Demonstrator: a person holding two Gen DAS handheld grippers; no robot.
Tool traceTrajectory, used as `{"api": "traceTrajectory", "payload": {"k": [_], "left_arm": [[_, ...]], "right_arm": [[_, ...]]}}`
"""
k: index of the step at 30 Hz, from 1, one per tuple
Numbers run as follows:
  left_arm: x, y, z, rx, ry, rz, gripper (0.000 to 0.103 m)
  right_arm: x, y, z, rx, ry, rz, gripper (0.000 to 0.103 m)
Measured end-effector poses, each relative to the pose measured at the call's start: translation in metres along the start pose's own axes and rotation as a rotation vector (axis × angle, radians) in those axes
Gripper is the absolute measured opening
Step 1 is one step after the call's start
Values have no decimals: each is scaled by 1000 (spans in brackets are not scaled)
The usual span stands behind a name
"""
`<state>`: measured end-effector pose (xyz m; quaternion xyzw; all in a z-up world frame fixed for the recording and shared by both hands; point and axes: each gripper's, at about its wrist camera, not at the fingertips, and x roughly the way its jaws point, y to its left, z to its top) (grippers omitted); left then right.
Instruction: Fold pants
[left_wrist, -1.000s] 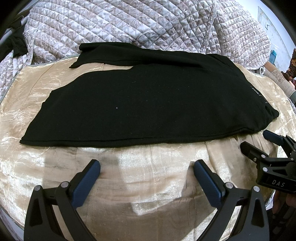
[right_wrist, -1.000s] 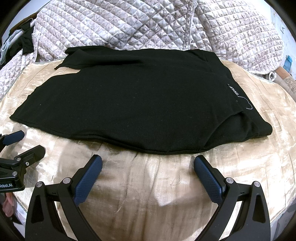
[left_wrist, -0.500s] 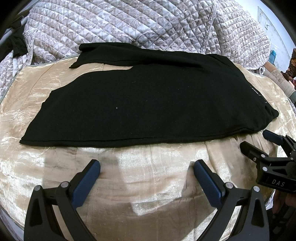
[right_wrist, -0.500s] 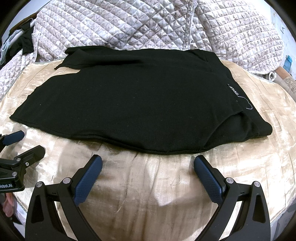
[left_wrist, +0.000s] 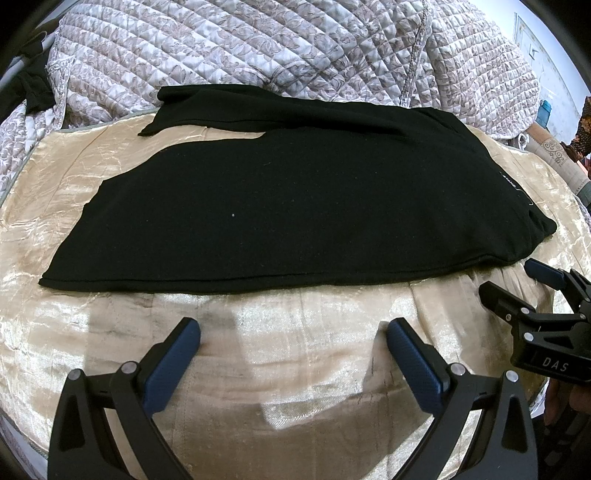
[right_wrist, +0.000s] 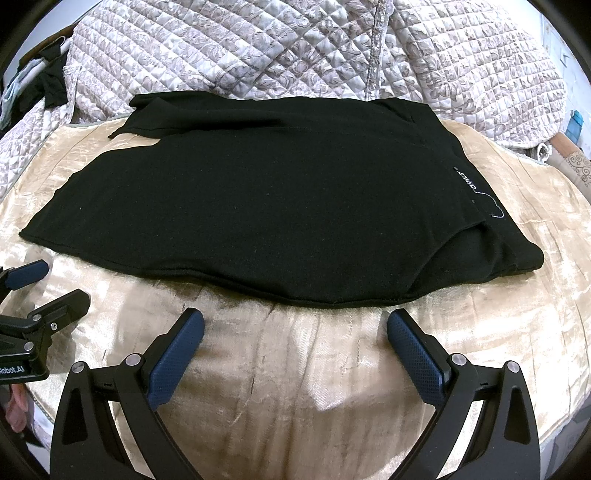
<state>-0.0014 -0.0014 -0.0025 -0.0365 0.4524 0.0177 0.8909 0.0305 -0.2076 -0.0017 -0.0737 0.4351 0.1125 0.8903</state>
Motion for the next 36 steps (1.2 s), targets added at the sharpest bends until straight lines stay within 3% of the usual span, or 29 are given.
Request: {"api": "traceTrajectory", "payload": {"k": [36], "left_arm": [[-4, -1, -3, -1, -34, -8, 102]], "right_arm": [[-2, -2, -1, 1, -8, 9, 100]]}}
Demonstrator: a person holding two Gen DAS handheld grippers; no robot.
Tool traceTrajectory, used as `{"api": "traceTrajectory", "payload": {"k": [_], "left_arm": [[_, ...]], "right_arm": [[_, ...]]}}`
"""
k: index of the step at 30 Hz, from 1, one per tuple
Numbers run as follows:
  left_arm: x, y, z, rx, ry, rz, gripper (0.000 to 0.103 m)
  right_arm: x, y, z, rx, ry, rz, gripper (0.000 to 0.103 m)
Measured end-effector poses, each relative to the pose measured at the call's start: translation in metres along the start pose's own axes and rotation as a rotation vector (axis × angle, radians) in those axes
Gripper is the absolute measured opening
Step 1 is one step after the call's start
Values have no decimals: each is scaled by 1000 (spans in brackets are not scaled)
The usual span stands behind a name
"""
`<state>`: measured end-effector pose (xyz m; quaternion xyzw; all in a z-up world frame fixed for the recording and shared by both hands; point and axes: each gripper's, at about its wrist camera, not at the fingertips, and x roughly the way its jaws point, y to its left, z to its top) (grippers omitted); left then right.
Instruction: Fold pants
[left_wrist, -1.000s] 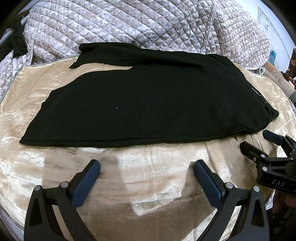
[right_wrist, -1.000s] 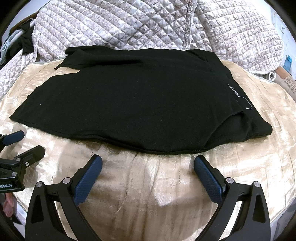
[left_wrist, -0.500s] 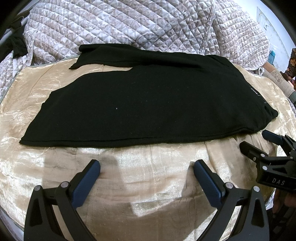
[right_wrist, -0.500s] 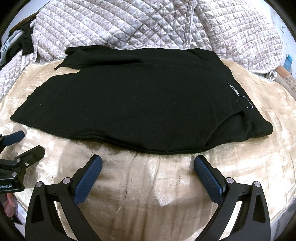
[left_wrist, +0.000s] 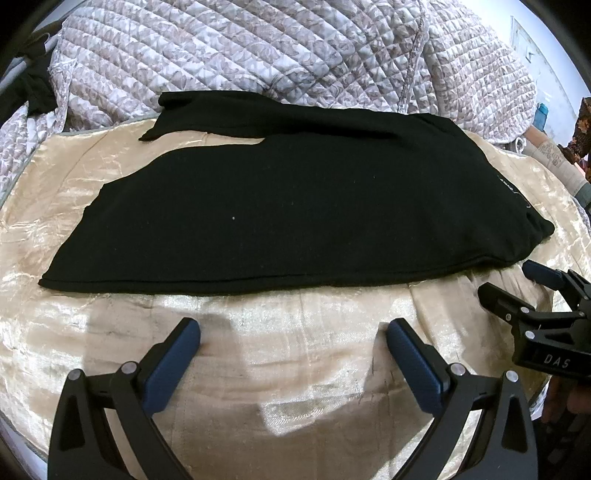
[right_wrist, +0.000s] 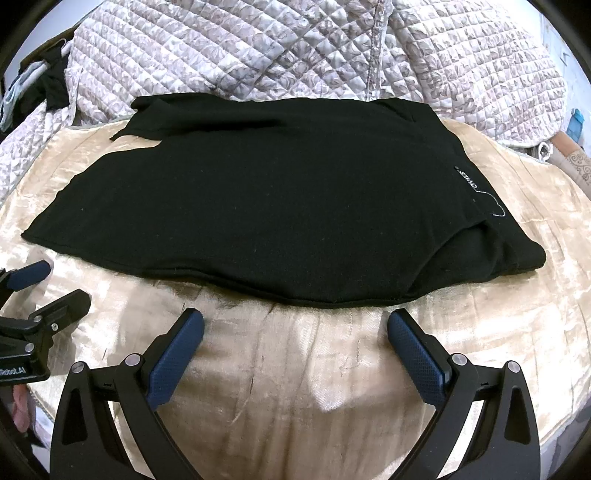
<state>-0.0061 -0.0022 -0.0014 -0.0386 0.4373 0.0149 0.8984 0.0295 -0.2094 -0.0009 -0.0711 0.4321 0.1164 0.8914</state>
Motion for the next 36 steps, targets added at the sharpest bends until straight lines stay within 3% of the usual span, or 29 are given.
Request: {"api": "traceTrajectory", "payload": {"k": [21, 27, 36], "left_arm": [[-6, 6, 4, -22, -18, -19, 99], [-8, 14, 6, -48, -30, -45, 90], [-12, 60, 6, -200, -51, -75, 79]], "right_arm": [[-18, -5, 8, 10, -54, 26, 100], [-22, -14, 11, 40, -64, 35, 100], [-29, -69, 12, 270, -70, 79, 87]]}}
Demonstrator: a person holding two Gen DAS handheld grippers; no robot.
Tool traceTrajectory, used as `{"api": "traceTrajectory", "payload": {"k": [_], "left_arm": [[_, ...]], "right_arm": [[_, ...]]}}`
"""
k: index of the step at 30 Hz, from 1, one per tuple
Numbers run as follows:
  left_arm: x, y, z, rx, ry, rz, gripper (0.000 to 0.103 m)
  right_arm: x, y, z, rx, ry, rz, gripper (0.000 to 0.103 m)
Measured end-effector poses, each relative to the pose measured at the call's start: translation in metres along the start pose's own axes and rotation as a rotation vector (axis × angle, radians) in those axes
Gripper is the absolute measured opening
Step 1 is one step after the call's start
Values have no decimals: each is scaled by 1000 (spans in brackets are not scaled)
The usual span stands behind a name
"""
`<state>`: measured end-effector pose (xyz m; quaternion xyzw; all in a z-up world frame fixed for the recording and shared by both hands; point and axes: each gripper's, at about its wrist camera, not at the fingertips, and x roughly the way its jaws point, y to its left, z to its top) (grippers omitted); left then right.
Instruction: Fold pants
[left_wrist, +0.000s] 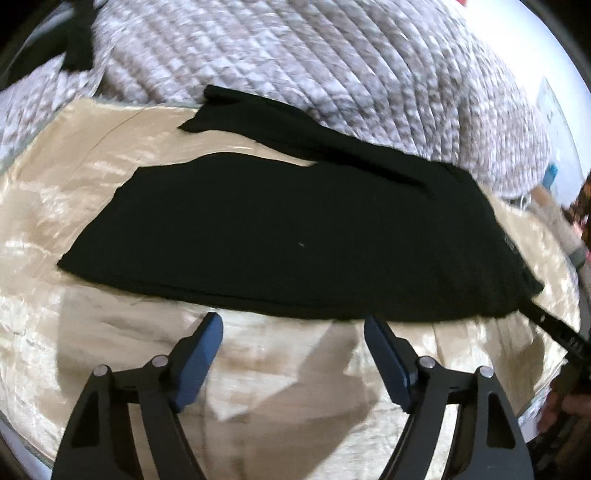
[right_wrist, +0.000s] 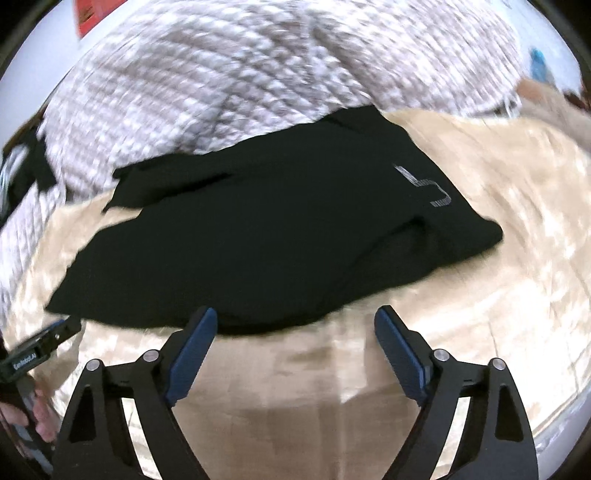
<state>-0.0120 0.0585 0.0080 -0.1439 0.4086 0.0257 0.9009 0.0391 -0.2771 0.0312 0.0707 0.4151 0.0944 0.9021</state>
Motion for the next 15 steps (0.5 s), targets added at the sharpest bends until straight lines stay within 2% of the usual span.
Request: {"api": "traceTrajectory", "payload": {"k": [9, 15], "left_arm": [[2, 45, 13, -205, -33, -107, 70], [6, 78, 20, -318, -89, -92, 69]], "right_arm": [[11, -32, 18, 161, -10, 55, 84], [17, -55, 26, 274, -53, 74, 84]]}}
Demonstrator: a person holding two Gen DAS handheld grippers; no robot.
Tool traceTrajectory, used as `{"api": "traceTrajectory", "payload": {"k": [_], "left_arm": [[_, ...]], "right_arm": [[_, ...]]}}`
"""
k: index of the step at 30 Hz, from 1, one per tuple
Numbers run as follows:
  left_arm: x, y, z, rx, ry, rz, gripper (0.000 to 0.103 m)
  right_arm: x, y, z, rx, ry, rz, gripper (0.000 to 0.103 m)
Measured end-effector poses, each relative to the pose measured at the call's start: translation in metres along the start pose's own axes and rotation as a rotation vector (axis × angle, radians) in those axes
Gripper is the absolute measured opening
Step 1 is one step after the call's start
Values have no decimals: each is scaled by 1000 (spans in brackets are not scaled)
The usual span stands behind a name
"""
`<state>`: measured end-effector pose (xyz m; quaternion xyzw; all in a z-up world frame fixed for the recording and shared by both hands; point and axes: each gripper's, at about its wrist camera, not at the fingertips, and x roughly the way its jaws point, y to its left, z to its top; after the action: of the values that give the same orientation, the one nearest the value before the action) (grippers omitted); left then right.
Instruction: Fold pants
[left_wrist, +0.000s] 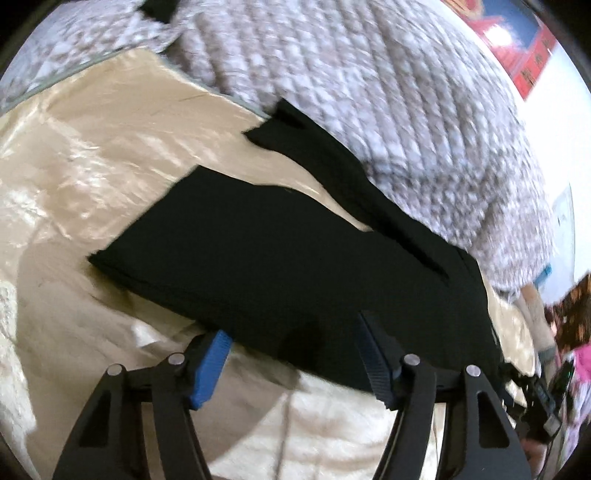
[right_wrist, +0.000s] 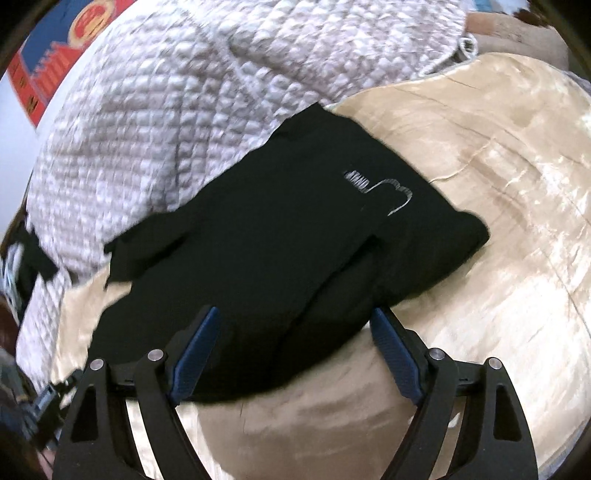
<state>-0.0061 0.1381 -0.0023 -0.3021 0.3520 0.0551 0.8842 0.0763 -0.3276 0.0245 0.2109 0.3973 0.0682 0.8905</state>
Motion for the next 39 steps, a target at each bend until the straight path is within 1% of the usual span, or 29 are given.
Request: {"api": "traceTrajectory", "payload": {"k": [2, 5, 6, 7, 8, 9, 10, 12, 14, 15, 16, 18, 20, 27, 30, 32, 35, 36, 39], "left_arm": [[2, 5, 4, -31, -5, -22, 69], [6, 3, 8, -21, -22, -19, 69], [8, 3, 9, -18, -24, -18, 69], [10, 4, 11, -15, -26, -17, 67], [11, 4, 13, -14, -31, -4, 60], [12, 5, 16, -13, -35, 12, 51], [13, 6, 18, -16, -36, 32, 46], [17, 10, 21, -25, -32, 62, 26], [19, 14, 23, -31, -29, 84, 17], [20, 15, 25, -32, -26, 91, 14], [20, 14, 26, -29, -24, 98, 12], [20, 10, 27, -7, -19, 110, 9], [18, 8, 28, 3, -17, 110, 8], [7, 7, 32, -19, 12, 94, 7], [-15, -2, 38, 10, -11, 76, 7], [-30, -6, 38, 31, -23, 85, 6], [-51, -2, 31, 24, -20, 76, 6], [-57, 0, 28, 18, -17, 78, 4], [-71, 6, 13, 15, -11, 75, 4]], "right_arm": [[2, -5, 5, 31, -16, 0, 84], [4, -13, 12, 82, -40, 14, 84], [6, -14, 13, 94, -44, 18, 81], [8, -14, 15, 98, -44, 16, 74], [11, -14, 17, 99, -43, 6, 70], [13, -16, 19, 104, -45, 0, 61], [15, -19, 20, 116, -45, -7, 47], [19, -26, 23, 147, -43, -20, 33], [22, -32, 25, 175, -34, -13, 29], [24, -35, 27, 187, -31, -16, 24], [25, -36, 28, 189, -30, -20, 16], [25, -38, 31, 197, -21, -8, 6], [22, -35, 34, 191, -25, 0, 5], [3, -29, 42, 178, -40, 56, 4], [-14, -25, 43, 170, -39, 79, 4], [-24, -23, 42, 169, -32, 87, 4], [-48, -27, 29, 181, -27, 92, 4], [-53, -30, 25, 188, -26, 92, 4], [-69, -45, 4, 226, -8, 80, 4]]}}
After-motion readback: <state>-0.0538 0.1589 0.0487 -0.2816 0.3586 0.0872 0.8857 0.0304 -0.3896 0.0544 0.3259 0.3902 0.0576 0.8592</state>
